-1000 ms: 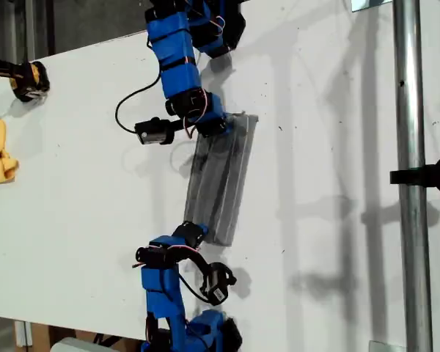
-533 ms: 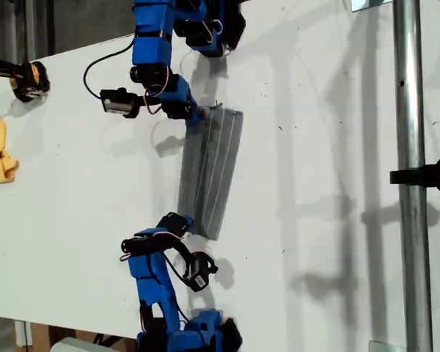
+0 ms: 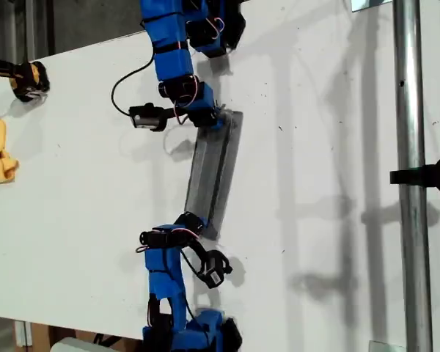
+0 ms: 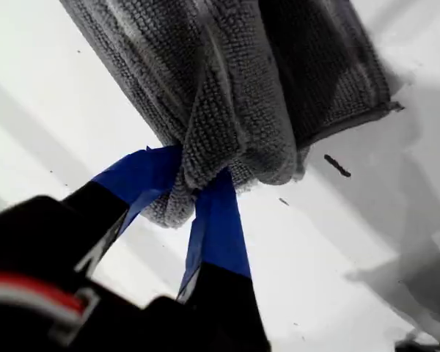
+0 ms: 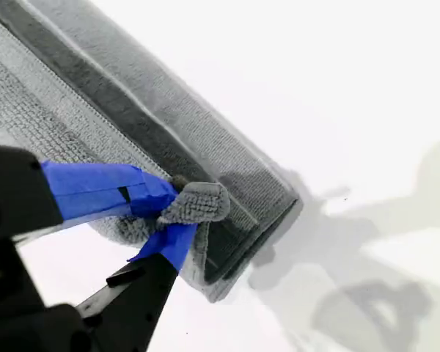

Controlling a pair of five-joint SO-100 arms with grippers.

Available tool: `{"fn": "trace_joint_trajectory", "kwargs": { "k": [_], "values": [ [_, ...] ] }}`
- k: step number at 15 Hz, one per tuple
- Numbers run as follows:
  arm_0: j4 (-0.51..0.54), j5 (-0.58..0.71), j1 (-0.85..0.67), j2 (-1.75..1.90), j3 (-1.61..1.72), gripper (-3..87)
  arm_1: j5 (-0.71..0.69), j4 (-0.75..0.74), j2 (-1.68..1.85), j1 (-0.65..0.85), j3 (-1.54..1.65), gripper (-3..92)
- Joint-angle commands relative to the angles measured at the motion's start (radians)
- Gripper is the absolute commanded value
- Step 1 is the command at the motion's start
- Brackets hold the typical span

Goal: Grasp corners of a towel and fold twice.

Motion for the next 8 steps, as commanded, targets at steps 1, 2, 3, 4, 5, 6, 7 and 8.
{"fn": "trace_joint_trajectory", "kwargs": {
  "k": [1,2,3,4,5,6,7,8],
  "values": [
    [-0.029,-0.037,0.046,0.012,0.041,-1.6,0.025,-0.046,-0.046,-0.043,0.0,-0.2],
    [-0.054,-0.06,0.063,0.014,0.087,-1.6,0.04,-0.063,-0.08,-0.058,0.006,-0.2],
    [-0.086,-0.074,0.067,0.015,0.14,-1.6,0.052,-0.087,-0.112,-0.066,0.021,-0.2],
    [-0.115,-0.087,0.067,0.015,0.187,-1.6,0.058,-0.117,-0.135,-0.069,0.04,-0.2],
    [-0.133,-0.097,0.067,0.018,0.216,-1.5,0.067,-0.12,-0.15,-0.075,0.041,-0.2],
    [-0.138,-0.103,0.071,0.02,0.227,-1.4,0.072,-0.12,-0.163,-0.075,0.044,-0.2],
    [-0.138,-0.109,0.067,0.02,0.236,5.3,0.072,-0.118,-0.178,-0.069,0.044,-0.2],
    [-0.138,-0.11,0.061,0.031,0.247,11.5,0.078,-0.091,-0.17,-0.066,0.043,6.6]
  ]
}}
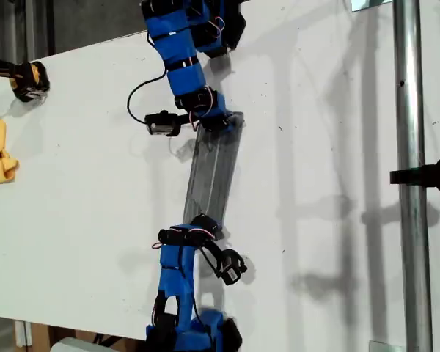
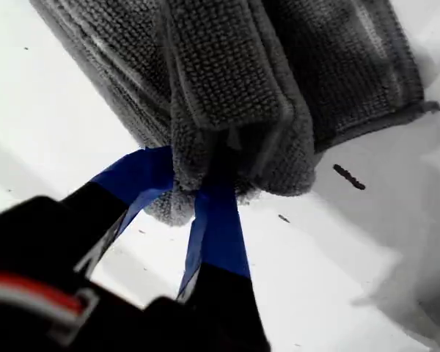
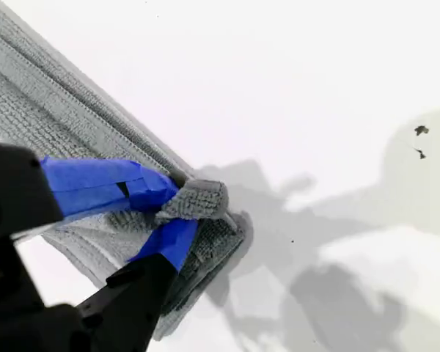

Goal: Grasp corners of a towel and fold twice.

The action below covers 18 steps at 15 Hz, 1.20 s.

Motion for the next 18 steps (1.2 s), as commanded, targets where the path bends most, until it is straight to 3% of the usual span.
{"fn": "trace_joint_trajectory", "kwargs": {
  "k": [1,4,5,9,12,14,16,18],
  "values": [
    [0.006,0.002,-0.005,0.067,0.026,11.5,0.014,0.072,0.058,-0.008,-0.014,8.7],
    [0.103,-0.002,-0.006,0.264,0.058,22.1,0.026,0.242,0.393,-0.009,-0.021,11.8],
    [0.144,-0.011,0.0,0.367,0.074,25.3,0.026,0.287,0.517,-0.012,-0.023,19.4],
    [0.17,-0.087,0.015,0.891,0.379,27.2,0.044,0.425,1.048,-0.008,0.098,29.6],
    [0.103,-0.219,0.064,1.127,0.661,27.0,0.16,0.482,1.371,-0.075,0.284,34.6],
    [-0.017,-0.319,0.129,1.411,0.902,26.4,0.242,0.472,1.431,-0.114,0.345,37.0],
    [-0.12,-0.39,0.19,1.766,1.155,23.9,0.38,0.442,1.262,-0.179,0.331,39.4],
    [-0.164,-0.492,0.213,1.98,1.345,19.5,0.604,0.423,1.011,-0.301,0.304,40.3]
  ]
}}
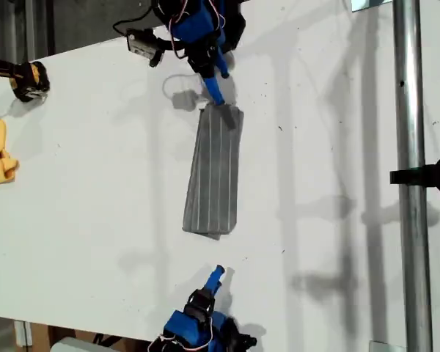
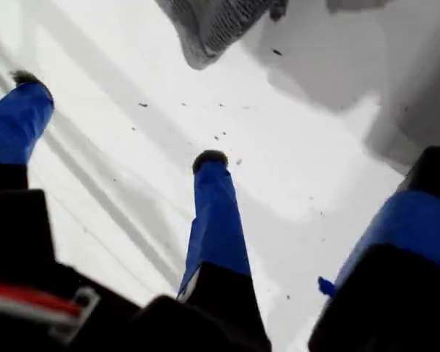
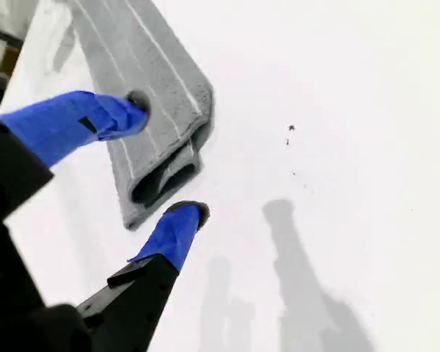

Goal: Grasp corners of a towel and fold twice.

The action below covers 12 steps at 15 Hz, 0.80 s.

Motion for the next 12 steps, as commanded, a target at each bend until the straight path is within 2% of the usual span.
{"fn": "trace_joint_trajectory", "kwargs": {
  "k": [1,2,4,9,12],
  "values": [
    [-0.044,-0.071,0.031,0.325,0.189,18.0,0.232,-0.058,-0.147,-0.098,0.002,40.3],
    [-0.026,-0.074,0.043,0.509,0.284,16.0,0.311,-0.095,-0.117,-0.12,0.063,40.1],
    [-0.023,-0.101,0.052,0.5,0.304,15.6,0.295,-0.123,-0.144,-0.031,0.094,40.2],
    [-0.021,-0.109,0.075,0.5,0.31,15.2,-0.106,-0.348,-0.583,0.342,-0.006,42.2],
    [-0.015,-0.133,0.092,0.5,0.31,14.8,-0.213,-0.492,-0.765,0.407,-0.046,42.0]
  ]
}}
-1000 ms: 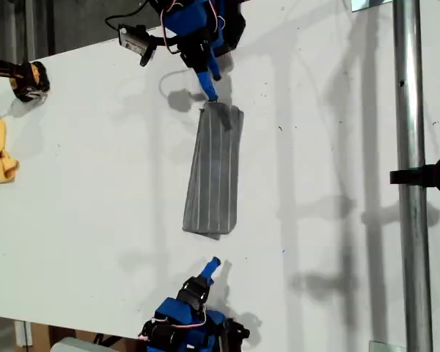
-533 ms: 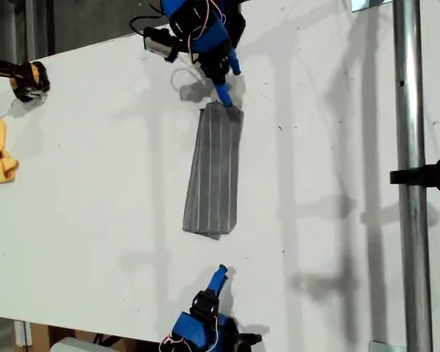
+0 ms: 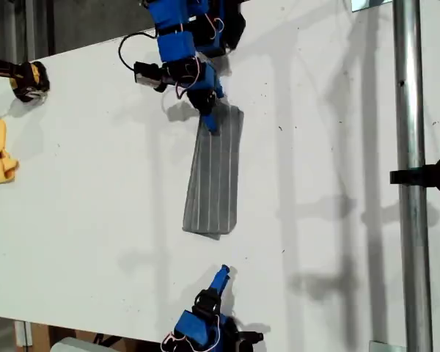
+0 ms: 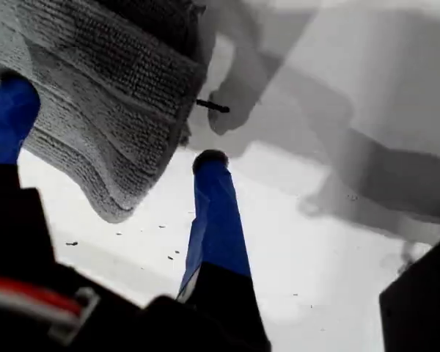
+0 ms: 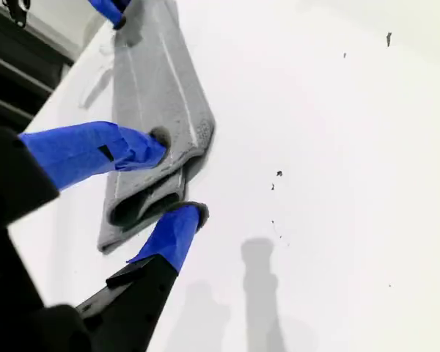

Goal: Grasp corners of a towel and fold twice.

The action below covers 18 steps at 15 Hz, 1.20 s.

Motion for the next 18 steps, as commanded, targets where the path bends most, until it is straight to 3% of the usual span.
{"fn": "trace_joint_trajectory", "kwargs": {
  "k": [1,5,8,9,12,15,18],
  "values": [
    [0.003,-0.011,0.014,0.008,-0.009,14.8,-0.069,-0.084,-0.106,0.041,-0.08,41.8],
    [0.003,-0.009,0.012,0.008,-0.011,14.8,-0.176,-0.202,-0.261,0.072,-0.178,38.3],
    [0.005,-0.023,0.021,0.008,-0.011,14.8,-0.175,-0.259,-0.276,0.109,-0.186,3.7],
    [0.006,-0.026,0.023,0.008,-0.011,14.8,-0.181,-0.307,-0.275,0.115,-0.176,0.6],
    [0.008,-0.031,0.025,0.008,-0.012,14.7,-0.193,-0.299,-0.276,0.126,-0.179,-0.2],
    [0.008,-0.034,0.025,0.008,-0.014,14.7,-0.175,-0.173,-0.066,0.106,-0.08,-0.2],
    [0.005,-0.021,0.017,0.008,-0.015,15.0,-0.049,0.074,0.202,0.034,-0.009,-0.2]
  ]
}}
